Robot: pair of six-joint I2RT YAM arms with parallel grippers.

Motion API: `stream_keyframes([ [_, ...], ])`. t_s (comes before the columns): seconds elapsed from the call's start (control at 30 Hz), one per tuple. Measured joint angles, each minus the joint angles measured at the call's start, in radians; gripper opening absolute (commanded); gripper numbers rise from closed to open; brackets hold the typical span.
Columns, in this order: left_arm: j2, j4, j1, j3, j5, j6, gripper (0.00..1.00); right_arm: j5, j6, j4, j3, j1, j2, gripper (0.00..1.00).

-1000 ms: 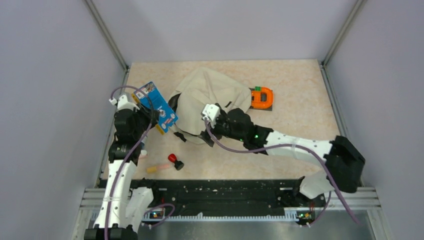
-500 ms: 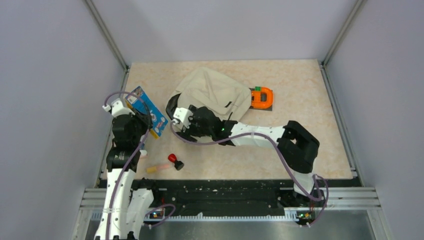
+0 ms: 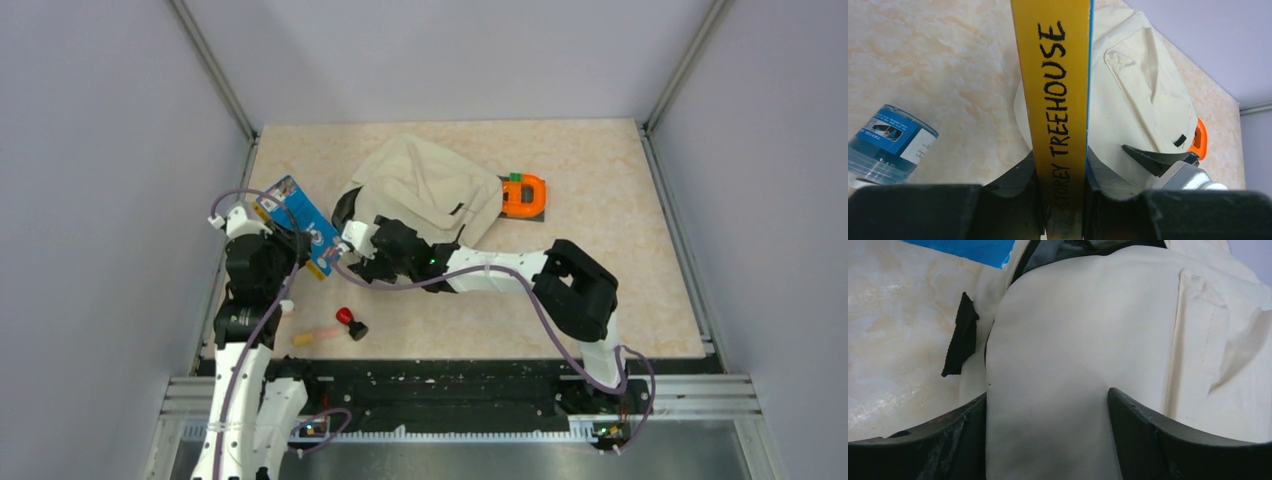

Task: Pack the student bag
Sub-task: Place the book in the student bag.

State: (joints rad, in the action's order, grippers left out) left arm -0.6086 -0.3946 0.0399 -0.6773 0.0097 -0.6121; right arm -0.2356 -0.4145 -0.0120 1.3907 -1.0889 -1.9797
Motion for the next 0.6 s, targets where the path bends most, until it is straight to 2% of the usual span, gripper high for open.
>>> stream_keyframes([
  [0.07, 0.0, -0.001, 0.0, 0.001, 0.006, -0.004, 0.0, -0.024, -0.002, -0.012, 0.0, -0.002, 0.0, 0.59],
  [0.2, 0.002, -0.001, 0.0, 0.003, 0.025, -0.01, 0.0, -0.07, 0.026, -0.033, 0.0, -0.002, 0.002, 0.21],
  [0.23, 0.004, -0.001, 0.0, 0.004, 0.033, -0.01, 0.0, -0.079, 0.027, -0.036, 0.001, -0.002, 0.003, 0.13],
  [0.27, 0.007, -0.002, 0.0, 0.005, 0.041, -0.011, 0.0, -0.089, 0.036, -0.035, 0.004, -0.001, 0.003, 0.09],
  [0.37, 0.016, -0.002, 0.0, 0.005, 0.068, -0.013, 0.0, -0.128, 0.072, -0.027, 0.019, 0.001, 0.004, 0.0],
  [0.6, 0.044, 0.01, 0.0, 0.005, 0.199, 0.009, 0.0, -0.194, 0.235, 0.031, 0.09, 0.042, 0.043, 0.0],
])
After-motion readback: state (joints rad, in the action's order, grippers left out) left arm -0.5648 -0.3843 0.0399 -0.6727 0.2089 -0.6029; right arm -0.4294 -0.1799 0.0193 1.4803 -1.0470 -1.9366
